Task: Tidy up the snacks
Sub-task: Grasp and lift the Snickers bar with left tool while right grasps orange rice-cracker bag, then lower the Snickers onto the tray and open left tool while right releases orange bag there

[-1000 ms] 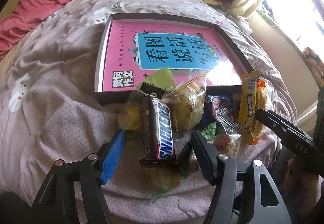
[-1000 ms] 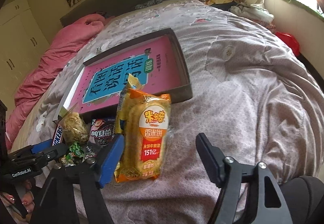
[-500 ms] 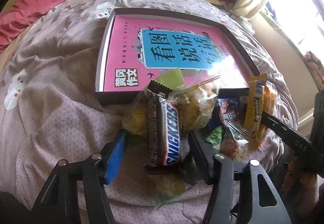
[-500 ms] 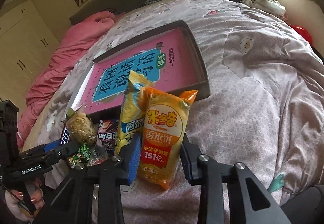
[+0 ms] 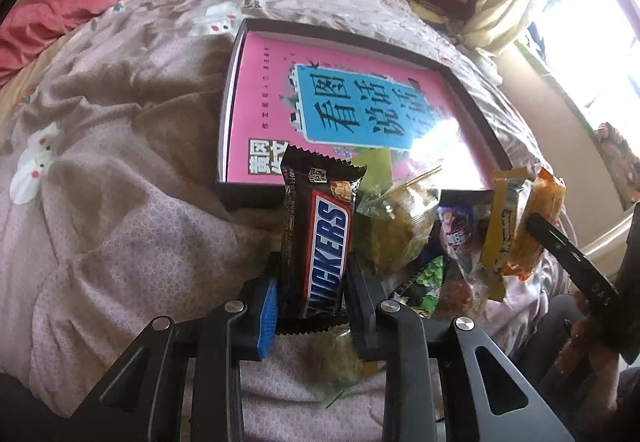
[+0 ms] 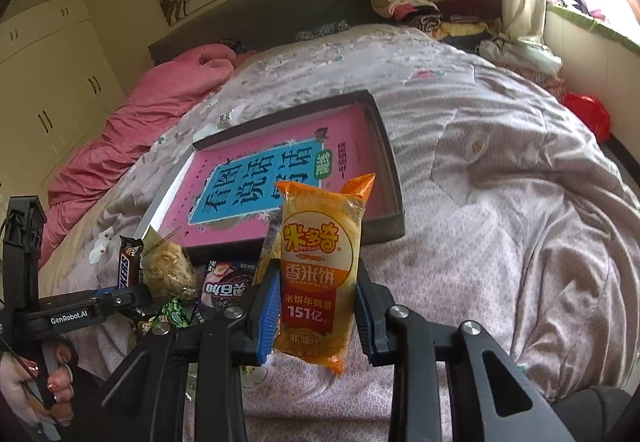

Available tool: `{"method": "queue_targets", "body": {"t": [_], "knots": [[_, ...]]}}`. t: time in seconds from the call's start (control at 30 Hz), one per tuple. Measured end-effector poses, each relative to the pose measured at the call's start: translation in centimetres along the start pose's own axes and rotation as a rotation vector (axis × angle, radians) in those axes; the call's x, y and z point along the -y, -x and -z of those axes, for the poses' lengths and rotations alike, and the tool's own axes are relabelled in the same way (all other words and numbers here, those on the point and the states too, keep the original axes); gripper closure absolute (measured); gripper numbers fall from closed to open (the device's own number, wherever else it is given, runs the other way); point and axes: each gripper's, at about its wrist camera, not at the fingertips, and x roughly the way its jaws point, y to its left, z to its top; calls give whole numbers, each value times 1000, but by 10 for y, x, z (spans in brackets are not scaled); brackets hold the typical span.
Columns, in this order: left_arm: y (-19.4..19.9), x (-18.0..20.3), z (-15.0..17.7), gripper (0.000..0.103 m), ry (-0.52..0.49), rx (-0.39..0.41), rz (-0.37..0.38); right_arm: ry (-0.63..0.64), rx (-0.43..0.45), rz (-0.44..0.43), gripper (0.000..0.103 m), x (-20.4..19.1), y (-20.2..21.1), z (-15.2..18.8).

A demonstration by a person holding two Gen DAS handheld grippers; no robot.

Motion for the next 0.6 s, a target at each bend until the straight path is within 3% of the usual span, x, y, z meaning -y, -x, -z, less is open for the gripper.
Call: {"method": "queue_targets", "body": {"t": [0.4,0.6], "knots": [[37,0,-17,73,-11,150,15,17,85,-13,70,-1,14,-9],[39,-1,-23,73,-14,167,6,17,109,-19,70,-1,15,-15]]}}
